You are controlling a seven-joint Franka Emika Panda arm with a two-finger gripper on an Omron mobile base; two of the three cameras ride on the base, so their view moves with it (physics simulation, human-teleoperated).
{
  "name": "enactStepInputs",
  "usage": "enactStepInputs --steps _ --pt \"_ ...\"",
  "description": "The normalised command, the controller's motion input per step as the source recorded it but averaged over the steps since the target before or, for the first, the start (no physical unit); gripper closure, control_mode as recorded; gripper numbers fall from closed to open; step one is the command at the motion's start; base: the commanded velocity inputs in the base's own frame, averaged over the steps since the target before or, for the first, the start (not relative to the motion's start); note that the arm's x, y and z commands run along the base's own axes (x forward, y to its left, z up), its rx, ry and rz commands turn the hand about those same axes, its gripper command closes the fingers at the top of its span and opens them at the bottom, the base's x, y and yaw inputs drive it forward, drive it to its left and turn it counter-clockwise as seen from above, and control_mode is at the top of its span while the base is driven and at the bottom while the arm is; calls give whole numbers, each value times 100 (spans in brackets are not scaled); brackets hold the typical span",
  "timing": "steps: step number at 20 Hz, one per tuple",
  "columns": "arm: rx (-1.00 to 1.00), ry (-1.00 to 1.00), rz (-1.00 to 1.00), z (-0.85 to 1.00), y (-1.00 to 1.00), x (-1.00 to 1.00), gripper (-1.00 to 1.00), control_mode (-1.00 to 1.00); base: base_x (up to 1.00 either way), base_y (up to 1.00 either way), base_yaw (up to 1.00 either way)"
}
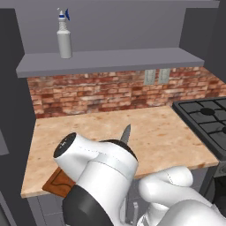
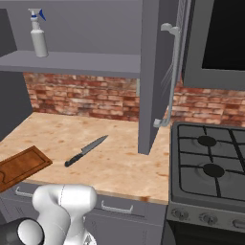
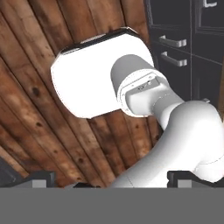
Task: Move the cutting board and knife to the sink. Then move spray from the cabinet to the counter.
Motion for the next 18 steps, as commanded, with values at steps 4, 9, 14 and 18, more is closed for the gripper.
enactStepInputs --steps 4,9,14,18 --pt "-7 0 6 -4 0 -1 -100 -100 0 0 0" --pt "-5 0 7 -5 0 -2 -100 -100 0 0 0" --pt "0 -6 9 -4 0 -1 -100 -100 0 0 0" --pt "0 -19 9 -8 0 0 -100 -100 0 0 0"
